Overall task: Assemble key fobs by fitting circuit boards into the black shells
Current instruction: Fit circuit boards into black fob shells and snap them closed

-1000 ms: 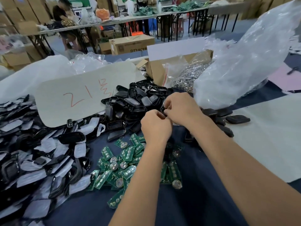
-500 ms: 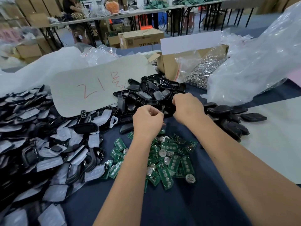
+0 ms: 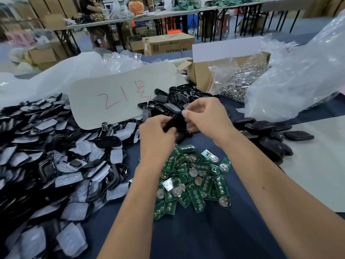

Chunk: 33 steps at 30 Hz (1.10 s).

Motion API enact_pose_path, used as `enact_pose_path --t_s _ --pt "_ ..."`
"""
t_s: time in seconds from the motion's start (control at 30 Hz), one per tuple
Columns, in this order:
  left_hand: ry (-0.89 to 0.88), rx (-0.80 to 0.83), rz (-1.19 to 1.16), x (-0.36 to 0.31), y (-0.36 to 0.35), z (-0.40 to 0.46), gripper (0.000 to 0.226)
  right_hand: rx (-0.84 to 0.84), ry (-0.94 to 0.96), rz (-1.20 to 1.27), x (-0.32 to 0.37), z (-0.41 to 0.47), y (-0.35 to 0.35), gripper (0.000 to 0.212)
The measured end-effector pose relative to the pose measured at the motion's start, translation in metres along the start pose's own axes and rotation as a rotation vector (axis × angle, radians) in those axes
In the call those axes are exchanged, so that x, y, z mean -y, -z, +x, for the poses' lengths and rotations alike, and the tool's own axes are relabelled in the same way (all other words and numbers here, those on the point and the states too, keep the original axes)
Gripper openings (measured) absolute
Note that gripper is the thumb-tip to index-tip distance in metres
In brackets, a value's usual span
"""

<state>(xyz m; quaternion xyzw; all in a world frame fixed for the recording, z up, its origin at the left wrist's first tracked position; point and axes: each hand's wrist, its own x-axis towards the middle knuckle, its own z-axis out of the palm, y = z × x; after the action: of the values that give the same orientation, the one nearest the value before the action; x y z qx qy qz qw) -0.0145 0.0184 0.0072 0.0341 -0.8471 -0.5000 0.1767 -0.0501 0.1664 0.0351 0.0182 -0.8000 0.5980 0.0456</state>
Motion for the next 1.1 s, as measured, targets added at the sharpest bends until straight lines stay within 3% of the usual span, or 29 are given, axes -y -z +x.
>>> enact_pose_path --t_s 0.1,0.23,0.37,0.5,0.73,0.8,0.93,1.1 --pt "0.176 -0.196 -0.151 0.022 0.03 0.0 0.035 0.153 0.168 -0.406 0.001 -0.005 -0.008 0.002" --pt "0.358 -0.341 -0.305 0.047 0.056 -0.005 0.026 0.355 0.249 -0.652 0.006 -0.024 -0.042 0.011" --pt "0.341 -0.309 -0.333 0.055 0.063 -0.008 0.025 0.421 0.226 -1.036 0.011 -0.032 -0.068 0.037" --pt "0.309 -0.208 -0.316 0.059 0.062 -0.002 0.028 0.489 0.222 -1.108 0.014 -0.028 -0.076 0.047" --pt "0.302 -0.141 -0.317 0.067 0.06 0.01 0.03 0.585 0.218 -0.98 0.017 -0.01 -0.065 0.02" --pt "0.307 -0.126 -0.322 0.067 0.058 0.013 0.03 0.547 0.218 -0.832 0.015 -0.003 -0.062 0.025" --pt "0.288 -0.064 -0.352 0.064 0.052 0.015 0.037 0.423 0.151 -0.296 0.001 0.005 -0.068 0.028" --pt "0.318 -0.107 -0.377 0.062 0.048 0.013 0.021 0.331 0.222 -0.074 -0.026 0.001 -0.078 0.021"
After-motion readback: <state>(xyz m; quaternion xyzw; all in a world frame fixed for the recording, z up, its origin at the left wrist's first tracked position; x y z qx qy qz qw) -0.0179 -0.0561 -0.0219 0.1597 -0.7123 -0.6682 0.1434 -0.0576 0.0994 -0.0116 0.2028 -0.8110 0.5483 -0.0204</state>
